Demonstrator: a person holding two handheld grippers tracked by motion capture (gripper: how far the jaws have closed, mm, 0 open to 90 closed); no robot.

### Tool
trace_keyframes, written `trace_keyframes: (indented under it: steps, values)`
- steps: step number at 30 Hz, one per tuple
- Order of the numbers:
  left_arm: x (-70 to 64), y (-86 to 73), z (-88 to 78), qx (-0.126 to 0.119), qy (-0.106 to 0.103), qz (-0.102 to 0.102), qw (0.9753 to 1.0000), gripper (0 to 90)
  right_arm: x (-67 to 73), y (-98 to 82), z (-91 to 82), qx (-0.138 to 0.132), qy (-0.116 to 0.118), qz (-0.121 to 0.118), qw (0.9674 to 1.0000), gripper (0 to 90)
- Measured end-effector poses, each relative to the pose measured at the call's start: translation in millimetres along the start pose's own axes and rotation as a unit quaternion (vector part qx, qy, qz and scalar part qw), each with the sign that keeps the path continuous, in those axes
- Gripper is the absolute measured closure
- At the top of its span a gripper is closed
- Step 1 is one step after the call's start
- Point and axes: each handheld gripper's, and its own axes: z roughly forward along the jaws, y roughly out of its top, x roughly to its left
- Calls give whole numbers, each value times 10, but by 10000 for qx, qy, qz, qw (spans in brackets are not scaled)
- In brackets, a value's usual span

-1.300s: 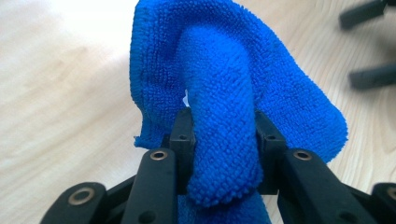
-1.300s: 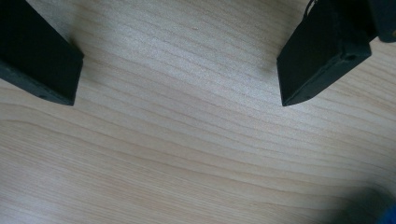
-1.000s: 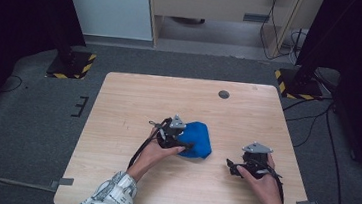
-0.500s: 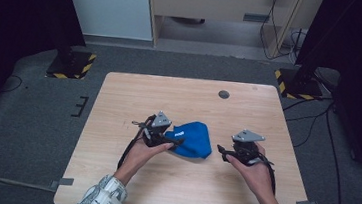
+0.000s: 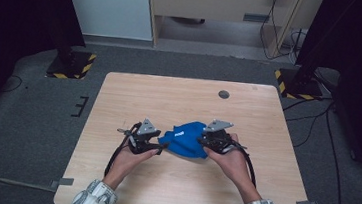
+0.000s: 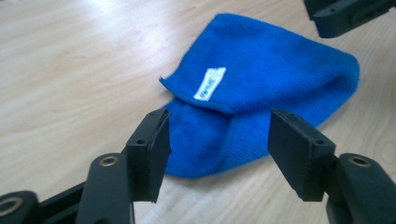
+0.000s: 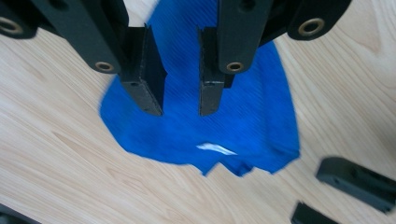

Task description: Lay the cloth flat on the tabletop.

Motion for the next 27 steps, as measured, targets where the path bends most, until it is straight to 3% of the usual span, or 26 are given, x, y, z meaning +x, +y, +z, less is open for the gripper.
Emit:
trace_keyframes:
  steps: [3, 8, 17, 19, 22, 25, 27]
  values:
    - [-55, -21, 30, 116, -35, 159, 9998, 419, 61, 64, 49, 6, 69, -45, 10000, 632]
    - [-75, -34, 91, 177, -88, 156, 9997, 428, 180, 128, 197, 140, 169, -45, 9997, 453]
    - [-62, -96, 226, 403, -67, 190, 9990, 442, 297, 111, 394, 430, 63, -321, 9985, 369]
    - [-81, -104, 250, 455, -67, 271, 9986, 451, 316, 99, 425, 496, 43, -372, 9981, 415]
    - [-81, -100, 269, 457, -37, 259, 9986, 479, 310, 87, 442, 560, -44, -413, 9976, 588]
    - [-86, -99, 288, 498, -59, 299, 9983, 568, 271, 77, 396, 343, -24, -300, 9990, 812]
    - [-97, -97, 301, 541, -33, 348, 9979, 596, 258, 75, 381, 300, 4, -278, 9992, 832]
